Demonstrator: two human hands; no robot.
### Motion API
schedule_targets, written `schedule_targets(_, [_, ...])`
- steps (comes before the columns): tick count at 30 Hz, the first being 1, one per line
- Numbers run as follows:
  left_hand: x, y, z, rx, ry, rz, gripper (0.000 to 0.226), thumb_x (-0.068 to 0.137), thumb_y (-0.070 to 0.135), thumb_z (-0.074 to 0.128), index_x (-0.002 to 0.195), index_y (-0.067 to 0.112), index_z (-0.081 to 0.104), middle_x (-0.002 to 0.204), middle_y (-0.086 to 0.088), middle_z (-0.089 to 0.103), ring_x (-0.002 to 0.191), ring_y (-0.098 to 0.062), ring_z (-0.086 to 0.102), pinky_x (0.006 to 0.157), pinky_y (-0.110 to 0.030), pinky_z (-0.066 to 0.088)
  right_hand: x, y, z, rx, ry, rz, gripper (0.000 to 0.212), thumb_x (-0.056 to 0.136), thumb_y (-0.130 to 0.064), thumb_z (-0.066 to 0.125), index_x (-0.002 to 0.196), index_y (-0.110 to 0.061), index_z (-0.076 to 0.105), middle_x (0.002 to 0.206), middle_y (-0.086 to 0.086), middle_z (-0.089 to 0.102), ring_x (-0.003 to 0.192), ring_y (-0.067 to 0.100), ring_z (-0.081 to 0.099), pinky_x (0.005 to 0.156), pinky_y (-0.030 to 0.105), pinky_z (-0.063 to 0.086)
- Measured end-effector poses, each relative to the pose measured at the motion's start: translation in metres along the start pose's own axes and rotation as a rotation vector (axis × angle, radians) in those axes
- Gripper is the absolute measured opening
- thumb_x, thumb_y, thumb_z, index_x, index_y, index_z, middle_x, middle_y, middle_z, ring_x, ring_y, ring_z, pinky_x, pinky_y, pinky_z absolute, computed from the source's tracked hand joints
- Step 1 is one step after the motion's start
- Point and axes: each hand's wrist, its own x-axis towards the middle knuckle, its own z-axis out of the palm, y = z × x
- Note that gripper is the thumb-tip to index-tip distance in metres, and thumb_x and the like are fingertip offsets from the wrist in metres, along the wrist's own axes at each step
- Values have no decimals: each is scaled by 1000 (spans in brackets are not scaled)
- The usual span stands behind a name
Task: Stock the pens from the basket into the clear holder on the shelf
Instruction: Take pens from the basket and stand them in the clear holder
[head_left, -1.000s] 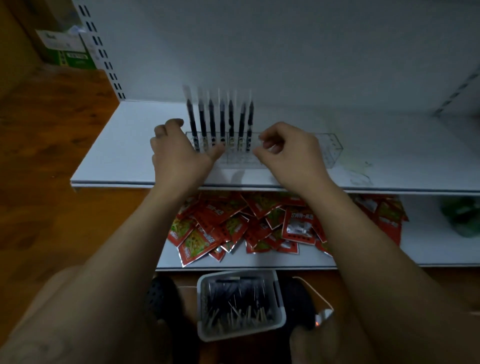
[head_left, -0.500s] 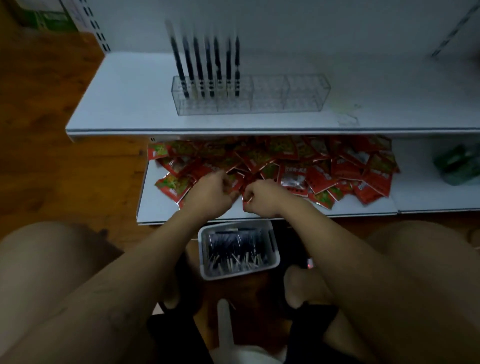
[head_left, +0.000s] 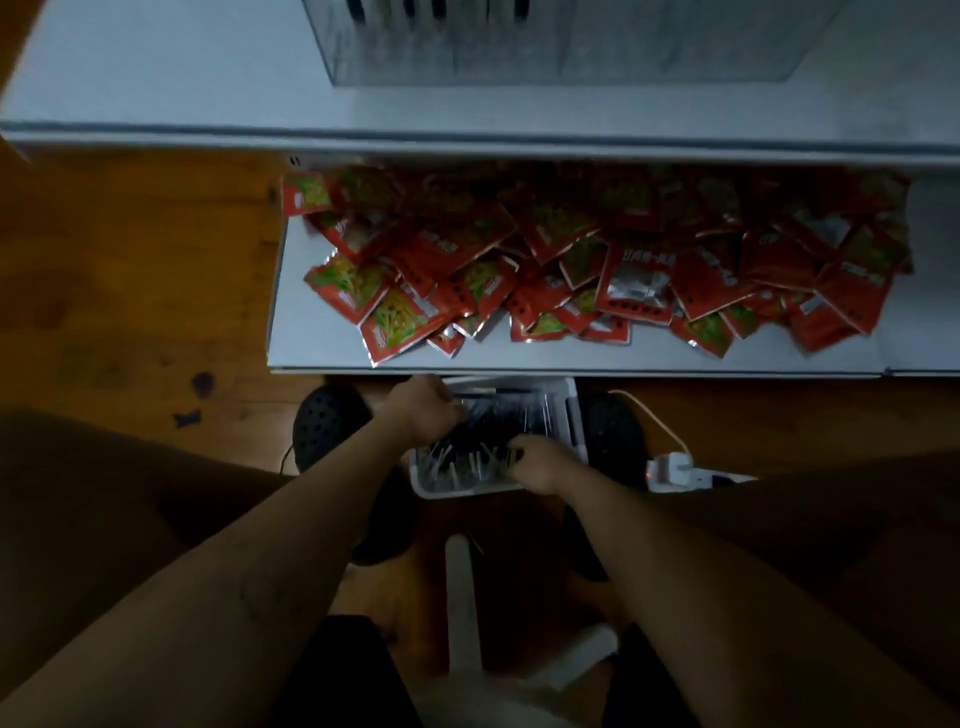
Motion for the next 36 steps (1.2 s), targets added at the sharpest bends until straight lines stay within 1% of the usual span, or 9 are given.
schedule_targets(8, [39, -18, 48, -228, -114, -114, 30, 88, 30, 65, 63, 15, 56, 69, -9, 61, 67, -24, 58, 66, -29, 45, 58, 5, 26, -22, -40, 128, 35, 89, -24, 46, 115, -8, 63, 116, 15, 62, 101, 32, 60, 87, 35, 50])
schedule_targets(13, [52, -21, 40, -360, -40, -159, 14, 86, 27, 68, 86, 14, 63, 75, -7, 61, 56, -14, 52, 52, -23, 39, 65, 8, 22, 104, 138, 240, 23, 88, -21, 55, 97, -8, 72, 103, 11, 69, 85, 26, 63, 68, 24, 44])
schedule_targets(19, [42, -14, 36, -323, 17, -140, 26, 81, 33, 73, 96, 17, 59, 103, -11, 68, 91, -26, 66, 75, -26, 48, 52, 4, 9, 110, 265, 291, 11, 84, -15, 62, 79, -8, 69, 92, 11, 70, 85, 29, 67, 70, 31, 57])
schedule_targets(23, [22, -1, 23, -279, 12, -45, 32, 78, 38, 72, 97, 17, 59, 101, -10, 69, 88, -26, 66, 78, -32, 52, 24, -2, -6, 208, 126, 256, 12, 83, -8, 65, 72, -4, 62, 74, 11, 63, 70, 26, 65, 48, 26, 49])
schedule_targets(24, [16, 3, 18, -283, 6, -23, 33, 78, 37, 71, 99, 16, 58, 100, -11, 69, 83, -25, 66, 74, -32, 52, 13, -3, -9, 231, 103, 240, 5, 82, -5, 67, 82, 0, 66, 80, 15, 67, 73, 27, 68, 54, 29, 55])
schedule_targets(28, [-14, 17, -3, -262, 19, 66, 38, 85, 32, 68, 114, 12, 53, 101, -9, 67, 72, -16, 59, 60, -26, 45, -27, -13, -13, 268, 104, 119, 39, 76, -1, 74, 113, 1, 61, 107, 18, 68, 87, 26, 70, 80, 39, 59])
schedule_targets(31, [-39, 29, -21, -270, 80, 133, 39, 86, 33, 67, 115, 10, 54, 95, -6, 65, 75, -16, 59, 65, -25, 45, -56, -30, -24, 294, 169, -28, 30, 72, 2, 71, 100, -6, 64, 96, 15, 69, 82, 29, 70, 75, 46, 60])
schedule_targets(34, [-63, 43, -38, -332, 170, 208, 38, 87, 33, 66, 110, 5, 57, 80, -2, 61, 68, -14, 57, 59, -26, 46, -93, -48, -44, 435, 246, -181, 17, 80, 4, 63, 92, -8, 61, 91, 19, 70, 77, 28, 71, 66, 36, 59])
schedule_targets(36, [-80, 55, -50, -359, 227, 255, 35, 86, 34, 68, 108, 10, 58, 90, -6, 67, 81, -21, 63, 73, -34, 50, -121, -60, -60, 559, 346, -272, 11, 86, 1, 59, 91, -7, 63, 90, 20, 71, 74, 28, 71, 60, 33, 57])
